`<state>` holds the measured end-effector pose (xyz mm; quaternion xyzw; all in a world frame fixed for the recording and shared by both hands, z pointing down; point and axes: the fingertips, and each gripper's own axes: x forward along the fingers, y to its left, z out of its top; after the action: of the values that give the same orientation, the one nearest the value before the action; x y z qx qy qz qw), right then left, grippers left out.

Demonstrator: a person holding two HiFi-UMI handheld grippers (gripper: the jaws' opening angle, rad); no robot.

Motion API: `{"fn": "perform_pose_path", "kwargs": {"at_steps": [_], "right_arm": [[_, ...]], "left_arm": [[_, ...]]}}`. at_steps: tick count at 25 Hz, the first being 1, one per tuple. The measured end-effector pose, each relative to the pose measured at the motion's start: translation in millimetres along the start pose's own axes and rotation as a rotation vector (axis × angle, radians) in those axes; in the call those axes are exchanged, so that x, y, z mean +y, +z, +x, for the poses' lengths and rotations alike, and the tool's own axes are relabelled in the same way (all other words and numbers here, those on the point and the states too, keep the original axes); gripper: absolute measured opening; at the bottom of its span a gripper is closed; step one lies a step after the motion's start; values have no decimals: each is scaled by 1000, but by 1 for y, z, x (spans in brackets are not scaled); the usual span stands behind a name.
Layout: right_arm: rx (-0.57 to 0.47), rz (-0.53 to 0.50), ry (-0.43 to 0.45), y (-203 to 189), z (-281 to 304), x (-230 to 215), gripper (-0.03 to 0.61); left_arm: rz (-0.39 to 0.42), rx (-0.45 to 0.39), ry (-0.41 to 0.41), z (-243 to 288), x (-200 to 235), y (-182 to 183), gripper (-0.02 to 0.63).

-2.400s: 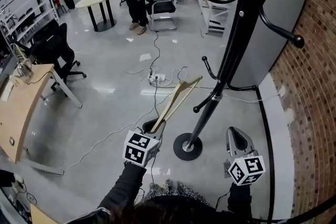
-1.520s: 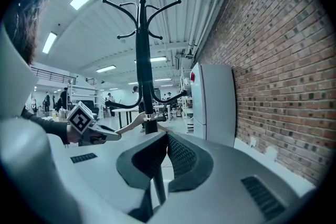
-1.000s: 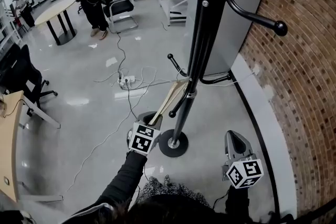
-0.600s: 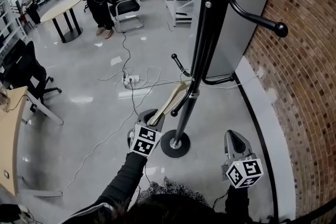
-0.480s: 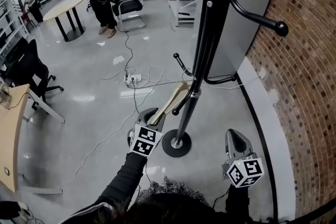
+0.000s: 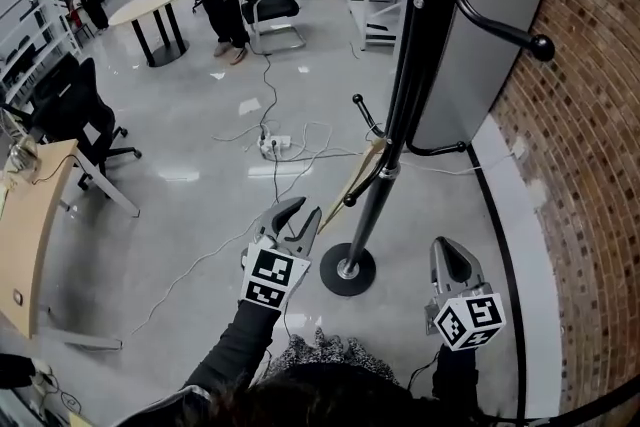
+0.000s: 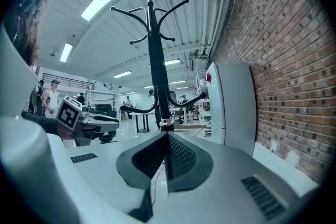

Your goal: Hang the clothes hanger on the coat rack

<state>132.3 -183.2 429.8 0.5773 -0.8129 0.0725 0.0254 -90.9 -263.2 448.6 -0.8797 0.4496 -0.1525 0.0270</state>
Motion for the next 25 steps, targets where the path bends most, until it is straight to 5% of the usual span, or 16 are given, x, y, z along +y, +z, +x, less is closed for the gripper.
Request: {"fn": "perform_pose_path", "kwargs": {"at_steps": [10, 13, 25], "right_arm": [[3, -40, 112, 12, 12, 24, 9], [0, -49, 138, 12, 16, 29, 9], [-16, -78, 177, 14, 14, 38, 9]], "left_arm": [[-113, -7, -20, -35, -33, 10, 97], [-153, 14, -38, -36, -54, 3, 22], [-170, 5, -42, -40, -76, 11, 7]]}}
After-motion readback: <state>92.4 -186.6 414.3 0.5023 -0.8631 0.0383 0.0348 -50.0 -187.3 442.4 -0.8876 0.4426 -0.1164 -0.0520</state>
